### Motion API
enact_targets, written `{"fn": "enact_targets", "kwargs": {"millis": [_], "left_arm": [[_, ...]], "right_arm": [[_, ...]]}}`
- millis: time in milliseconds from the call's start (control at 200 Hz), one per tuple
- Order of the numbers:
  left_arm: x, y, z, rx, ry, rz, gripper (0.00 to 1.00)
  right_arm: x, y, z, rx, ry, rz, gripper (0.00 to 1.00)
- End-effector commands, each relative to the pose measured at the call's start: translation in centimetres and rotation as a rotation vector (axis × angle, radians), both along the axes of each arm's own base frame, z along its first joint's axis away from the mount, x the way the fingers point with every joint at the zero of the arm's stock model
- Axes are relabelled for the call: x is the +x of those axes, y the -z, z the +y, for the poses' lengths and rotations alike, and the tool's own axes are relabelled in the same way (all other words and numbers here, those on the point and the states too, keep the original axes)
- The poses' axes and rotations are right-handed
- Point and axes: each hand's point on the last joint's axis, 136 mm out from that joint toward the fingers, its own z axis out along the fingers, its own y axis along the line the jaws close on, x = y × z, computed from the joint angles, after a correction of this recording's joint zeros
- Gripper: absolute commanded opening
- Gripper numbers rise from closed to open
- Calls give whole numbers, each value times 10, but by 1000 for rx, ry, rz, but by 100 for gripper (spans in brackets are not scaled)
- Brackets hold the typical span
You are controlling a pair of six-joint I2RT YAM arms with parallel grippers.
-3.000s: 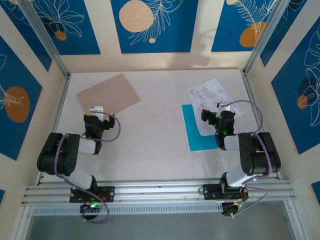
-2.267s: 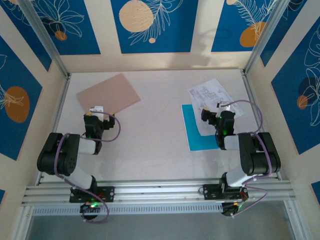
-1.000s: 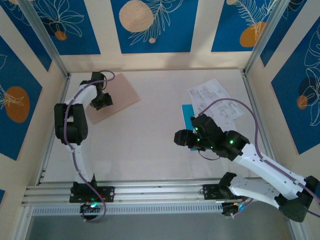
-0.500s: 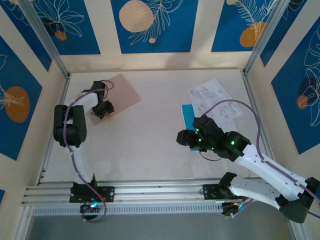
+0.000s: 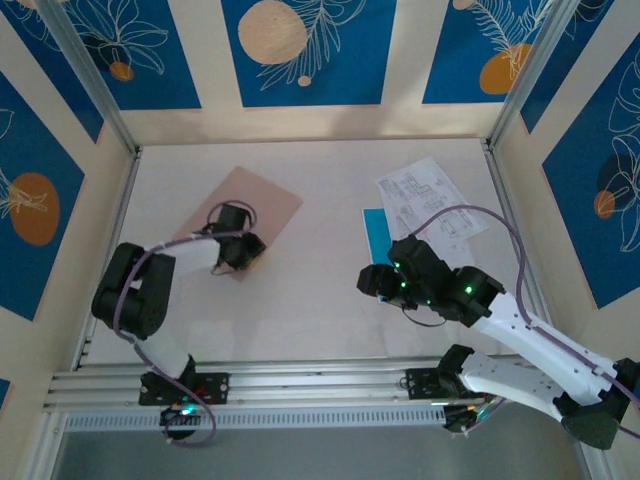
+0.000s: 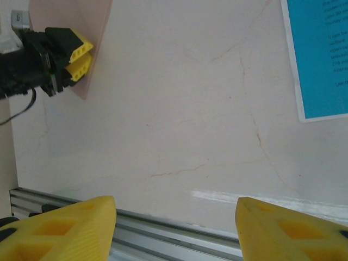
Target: Put the files into the folder
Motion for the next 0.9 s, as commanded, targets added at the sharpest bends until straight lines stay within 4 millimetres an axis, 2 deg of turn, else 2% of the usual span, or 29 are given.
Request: {"fn": "enact_targets", "kwargs": {"millis": [0,130,245,335,495,570,665,790,895], "left_arm": [[-58,39,-39,-74,-54,138,31],[-83,39,-93,-137,-13,99,31],[-100,27,-132,-148,62,68,33],[-109,11,-137,-122,80,29,40],[-117,-48,-143,-129,146,-96,56],[-125,-71,-135,-101,164,-140,60],[-132,-82,-101,-33,132,-160,63],[-140,-77,-42,66,81,-129,66],[-144,-61,-7,39,14,-88,67]], "right_arm": [[-3,15,-7,-24,29,30,61],[-2,28,-8,-31,40,48,62],[0,43,-6,-21,52,77,62],[4,51,-6,-14,62,97,62],[17,57,0,32,69,115,63],[26,60,8,66,67,130,63],[38,63,22,94,58,150,63],[53,72,49,142,27,185,63],[65,83,69,167,15,228,63]]}}
